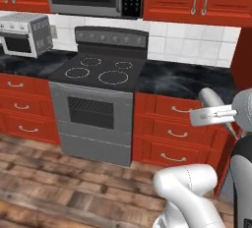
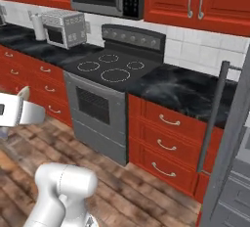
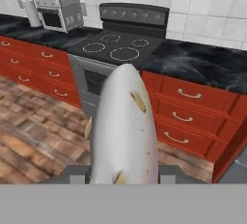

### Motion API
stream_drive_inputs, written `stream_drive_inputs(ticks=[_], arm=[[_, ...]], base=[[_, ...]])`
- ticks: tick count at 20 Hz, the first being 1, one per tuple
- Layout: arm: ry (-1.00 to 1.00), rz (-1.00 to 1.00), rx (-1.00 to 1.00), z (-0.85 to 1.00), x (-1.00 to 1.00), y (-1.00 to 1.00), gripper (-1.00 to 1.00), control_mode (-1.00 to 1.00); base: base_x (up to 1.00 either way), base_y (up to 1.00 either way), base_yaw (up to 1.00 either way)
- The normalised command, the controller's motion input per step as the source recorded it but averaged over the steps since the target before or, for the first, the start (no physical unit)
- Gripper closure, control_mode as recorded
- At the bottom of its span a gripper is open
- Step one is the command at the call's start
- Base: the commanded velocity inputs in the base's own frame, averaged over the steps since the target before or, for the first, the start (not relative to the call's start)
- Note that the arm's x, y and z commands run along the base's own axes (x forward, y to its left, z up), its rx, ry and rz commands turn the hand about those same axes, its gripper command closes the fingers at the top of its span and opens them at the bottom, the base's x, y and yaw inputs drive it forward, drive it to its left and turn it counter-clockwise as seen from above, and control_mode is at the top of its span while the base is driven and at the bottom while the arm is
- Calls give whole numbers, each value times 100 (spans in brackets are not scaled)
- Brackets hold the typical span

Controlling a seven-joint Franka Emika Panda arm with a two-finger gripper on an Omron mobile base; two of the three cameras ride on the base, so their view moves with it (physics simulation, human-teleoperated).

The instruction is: Gather the potato and mushroom from the fridge and place them on a tray on the dining counter. Then gather the fish and chicken drumstick from the fridge and place them on the other tray.

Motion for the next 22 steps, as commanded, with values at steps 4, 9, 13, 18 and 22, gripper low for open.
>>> stream_drive_inputs(ticks=[4, 9, 13, 18, 22], arm=[[0, 0, 0, 0, 0, 0, 100, 100], [0, 0, 0, 0, 0, 0, 100, 100], [0, 0, 0, 0, 0, 0, 100, 100], [0, 0, 0, 0, 0, 0, 100, 100], [0, 0, 0, 0, 0, 0, 100, 100]], base=[[96, 38, 24], [75, 72, 20], [60, 73, 24], [54, 71, 26], [58, 64, 27]])
